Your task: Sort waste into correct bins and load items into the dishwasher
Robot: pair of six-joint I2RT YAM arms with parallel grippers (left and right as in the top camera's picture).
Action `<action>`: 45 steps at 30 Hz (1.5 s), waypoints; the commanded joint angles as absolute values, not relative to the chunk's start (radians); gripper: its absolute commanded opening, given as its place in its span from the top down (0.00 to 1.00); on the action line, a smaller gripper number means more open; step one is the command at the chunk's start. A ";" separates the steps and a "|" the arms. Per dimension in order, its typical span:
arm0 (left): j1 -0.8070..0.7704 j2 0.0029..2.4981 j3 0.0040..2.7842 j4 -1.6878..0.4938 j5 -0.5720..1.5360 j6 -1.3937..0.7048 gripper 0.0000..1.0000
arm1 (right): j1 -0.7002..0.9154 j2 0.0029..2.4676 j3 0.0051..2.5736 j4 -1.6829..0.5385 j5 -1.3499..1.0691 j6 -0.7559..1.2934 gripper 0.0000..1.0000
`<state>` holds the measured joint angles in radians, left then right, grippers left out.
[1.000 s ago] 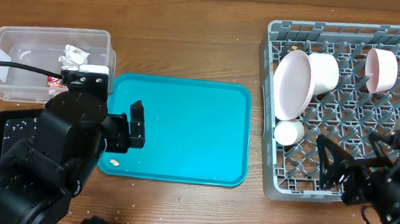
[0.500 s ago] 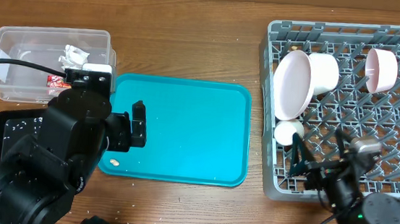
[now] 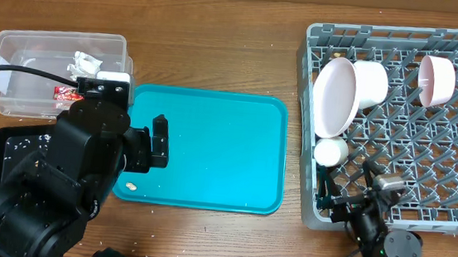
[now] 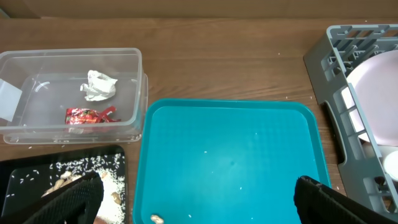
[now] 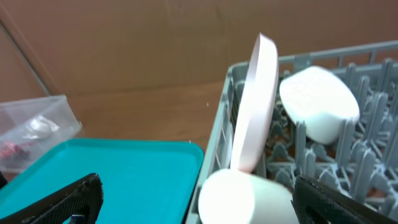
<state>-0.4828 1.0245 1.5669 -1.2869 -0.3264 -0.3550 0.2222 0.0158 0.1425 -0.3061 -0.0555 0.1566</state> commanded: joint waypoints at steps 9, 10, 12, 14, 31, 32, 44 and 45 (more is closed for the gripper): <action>-0.482 1.028 1.576 -1.283 -0.340 -0.344 0.00 | 0.215 0.003 0.070 -0.227 -0.054 0.157 0.00; -0.482 1.028 1.576 -1.283 -0.340 -0.344 0.00 | 0.215 0.003 0.070 -0.228 -0.054 0.157 0.00; -0.482 1.028 1.576 -1.283 -0.340 -0.344 0.00 | 0.215 0.003 0.070 -0.229 -0.054 0.157 0.00; -0.482 1.028 1.576 -1.283 -0.340 -0.344 0.00 | 0.215 0.003 0.070 -0.229 -0.054 0.157 0.00; -0.482 1.039 1.576 -1.283 -0.340 -0.344 0.00 | 0.215 0.003 0.070 -0.229 -0.054 0.157 0.00; -0.486 1.039 1.572 -1.283 -0.340 -0.344 0.00 | 0.215 0.003 0.070 -0.229 -0.054 0.157 0.00; -0.140 0.831 1.302 -1.017 -0.113 -0.290 0.00 | 0.215 0.003 0.070 -0.229 -0.054 0.157 0.00; -0.100 0.801 1.241 -0.963 -0.066 -0.274 0.00 | 0.215 0.003 0.070 -0.229 -0.054 0.157 0.00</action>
<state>-0.1898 0.8661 1.3621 -1.0283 -0.2249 -0.3347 0.2222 0.0154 0.0761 -0.2348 -0.0547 0.1566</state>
